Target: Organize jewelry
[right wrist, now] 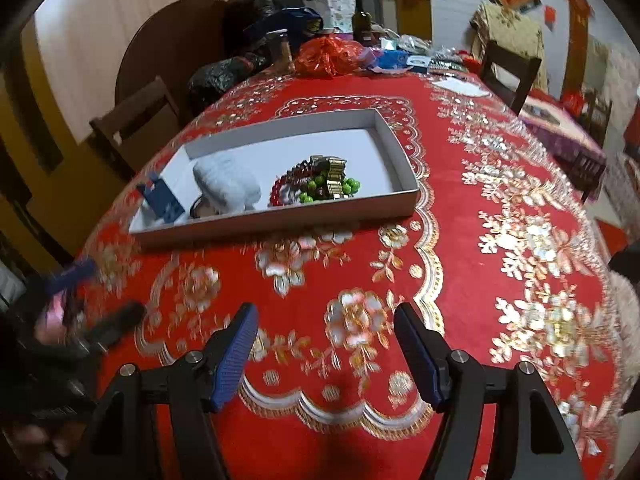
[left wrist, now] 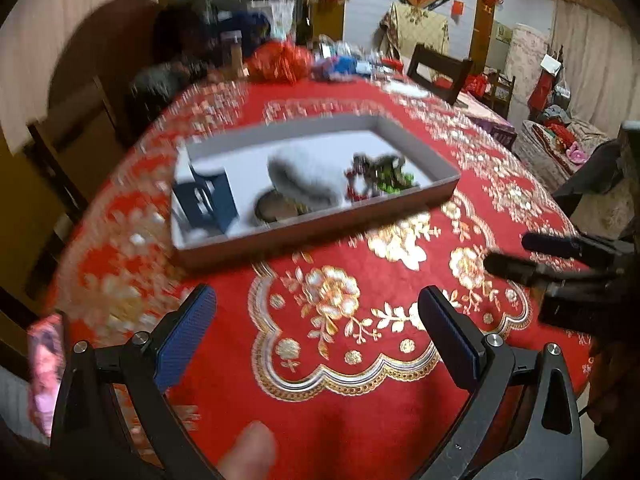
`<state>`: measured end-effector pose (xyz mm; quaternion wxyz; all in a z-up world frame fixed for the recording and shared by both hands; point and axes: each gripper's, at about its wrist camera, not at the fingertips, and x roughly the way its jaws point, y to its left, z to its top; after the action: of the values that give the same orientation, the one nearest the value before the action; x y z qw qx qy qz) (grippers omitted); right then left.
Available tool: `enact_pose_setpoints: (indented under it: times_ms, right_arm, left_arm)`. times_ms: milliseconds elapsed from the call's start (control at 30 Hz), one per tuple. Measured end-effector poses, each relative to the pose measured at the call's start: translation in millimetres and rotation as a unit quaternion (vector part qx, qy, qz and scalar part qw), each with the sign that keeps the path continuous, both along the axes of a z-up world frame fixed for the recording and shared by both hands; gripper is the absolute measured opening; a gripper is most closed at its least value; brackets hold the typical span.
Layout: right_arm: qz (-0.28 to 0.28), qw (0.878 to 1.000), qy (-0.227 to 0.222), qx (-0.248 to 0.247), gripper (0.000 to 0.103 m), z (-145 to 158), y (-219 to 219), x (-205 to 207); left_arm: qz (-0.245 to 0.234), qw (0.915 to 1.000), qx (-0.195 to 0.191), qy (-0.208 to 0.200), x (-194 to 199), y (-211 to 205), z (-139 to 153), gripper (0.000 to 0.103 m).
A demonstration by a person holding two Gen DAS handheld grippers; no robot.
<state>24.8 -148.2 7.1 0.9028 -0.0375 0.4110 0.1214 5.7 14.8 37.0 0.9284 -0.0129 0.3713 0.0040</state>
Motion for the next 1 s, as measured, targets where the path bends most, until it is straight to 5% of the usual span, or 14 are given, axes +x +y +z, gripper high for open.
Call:
enact_pose_setpoints:
  times_ms: [100,267,1000]
  right_arm:
    - [0.004,1.000,-0.003,-0.003,0.068,4.1,0.3,-10.0]
    - [0.006,1.000,-0.006,-0.008,0.075,8.0,3.2,-18.6]
    - [-0.005,1.000,0.021,-0.011,0.075,-0.2,4.3,-17.9]
  left_arm:
    - [0.011,0.9997,0.000,-0.020,-5.6,3.1,16.7,0.102]
    - [0.008,0.9977,-0.065,0.019,2.5,15.8,13.0,0.102]
    - [0.035,0.9957,-0.045,0.073,5.9,16.6,-9.3,0.102]
